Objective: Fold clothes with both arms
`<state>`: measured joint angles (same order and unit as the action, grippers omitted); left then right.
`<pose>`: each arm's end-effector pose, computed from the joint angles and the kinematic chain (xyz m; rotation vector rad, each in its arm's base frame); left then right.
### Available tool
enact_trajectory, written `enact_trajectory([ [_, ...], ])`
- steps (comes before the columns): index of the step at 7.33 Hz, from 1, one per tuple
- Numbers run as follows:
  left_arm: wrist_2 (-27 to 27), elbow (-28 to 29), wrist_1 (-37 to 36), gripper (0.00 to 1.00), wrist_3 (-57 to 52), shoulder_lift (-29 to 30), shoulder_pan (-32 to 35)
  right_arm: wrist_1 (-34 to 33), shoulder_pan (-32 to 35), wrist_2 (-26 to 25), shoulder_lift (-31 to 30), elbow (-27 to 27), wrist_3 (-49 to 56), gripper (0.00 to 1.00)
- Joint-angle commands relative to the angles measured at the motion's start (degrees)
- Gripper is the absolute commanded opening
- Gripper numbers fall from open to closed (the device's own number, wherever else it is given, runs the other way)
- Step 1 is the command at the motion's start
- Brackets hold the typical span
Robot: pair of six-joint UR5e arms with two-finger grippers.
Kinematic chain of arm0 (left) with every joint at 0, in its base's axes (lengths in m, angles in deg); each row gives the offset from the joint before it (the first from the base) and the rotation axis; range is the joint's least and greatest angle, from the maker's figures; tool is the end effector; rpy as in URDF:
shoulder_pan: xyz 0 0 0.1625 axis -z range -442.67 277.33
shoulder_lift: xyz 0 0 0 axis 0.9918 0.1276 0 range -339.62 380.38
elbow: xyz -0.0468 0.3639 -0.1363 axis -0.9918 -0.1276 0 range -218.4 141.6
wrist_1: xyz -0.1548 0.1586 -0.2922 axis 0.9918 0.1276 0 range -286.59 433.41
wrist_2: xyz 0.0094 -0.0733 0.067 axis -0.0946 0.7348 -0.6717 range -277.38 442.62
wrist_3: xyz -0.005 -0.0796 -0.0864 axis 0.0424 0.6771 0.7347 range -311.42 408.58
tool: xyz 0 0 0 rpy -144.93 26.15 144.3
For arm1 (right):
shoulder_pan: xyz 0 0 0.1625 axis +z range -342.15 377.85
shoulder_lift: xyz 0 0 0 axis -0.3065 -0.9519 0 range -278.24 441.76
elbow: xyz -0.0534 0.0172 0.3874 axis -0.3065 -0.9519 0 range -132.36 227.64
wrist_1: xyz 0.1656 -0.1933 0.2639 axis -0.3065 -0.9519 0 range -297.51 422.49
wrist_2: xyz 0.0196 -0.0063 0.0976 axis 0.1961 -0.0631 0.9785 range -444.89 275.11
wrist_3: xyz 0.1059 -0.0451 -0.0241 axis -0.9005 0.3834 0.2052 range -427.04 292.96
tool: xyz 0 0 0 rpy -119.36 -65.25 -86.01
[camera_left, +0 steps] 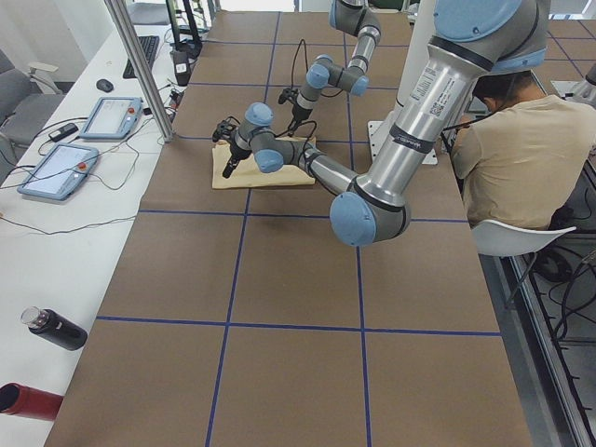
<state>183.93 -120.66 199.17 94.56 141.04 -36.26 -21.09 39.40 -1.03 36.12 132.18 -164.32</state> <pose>0.3784 -0.5574 0.3409 0.5975 0.8463 0.0632 -0.5909 -0.3901 0.2392 0.2010 -0.7808 0.5184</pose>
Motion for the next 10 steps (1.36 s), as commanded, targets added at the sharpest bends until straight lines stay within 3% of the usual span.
enact_trajectory([
  [1, 0.03, -0.01, 0.1, 1.0, 0.07, 0.01, -0.27, -1.24, -0.02, 0.34, -9.84, 12.07, 0.34, 0.0],
  [2, 0.03, -0.01, 0.1, 1.0, 0.24, 0.01, -0.27, -1.5, -1.15, -0.18, -14.69, 17.63, 0.16, 0.0],
  [4, 0.03, -0.1, 0.1, 1.0, 1.48, 0.1, -0.36, -2.65, -4.4, -3.42, -17.02, 20.67, -0.28, 0.0],
  [5, 0.03, -0.18, 0.1, 1.0, 1.48, 0.1, -0.36, -2.74, -5.02, -3.88, -17.2, 20.67, -0.11, 0.99],
  [7, 0.12, -0.45, 0.1, 1.0, 1.48, 0.1, -0.44, -3.78, -4.77, -3.79, -14.49, 19.89, 2.77, 1.0],
  [9, 0.03, -0.62, 0.1, 1.0, 1.56, 0.01, -0.88, -10.36, -4.77, -3.62, -9.31, 17.61, 4.2, 1.0],
  [10, 0.03, -0.62, 0.1, 1.0, 1.56, 0.01, -0.97, -11.17, -4.85, -0.4, -7.29, 14.55, 7.6, 1.0],
])
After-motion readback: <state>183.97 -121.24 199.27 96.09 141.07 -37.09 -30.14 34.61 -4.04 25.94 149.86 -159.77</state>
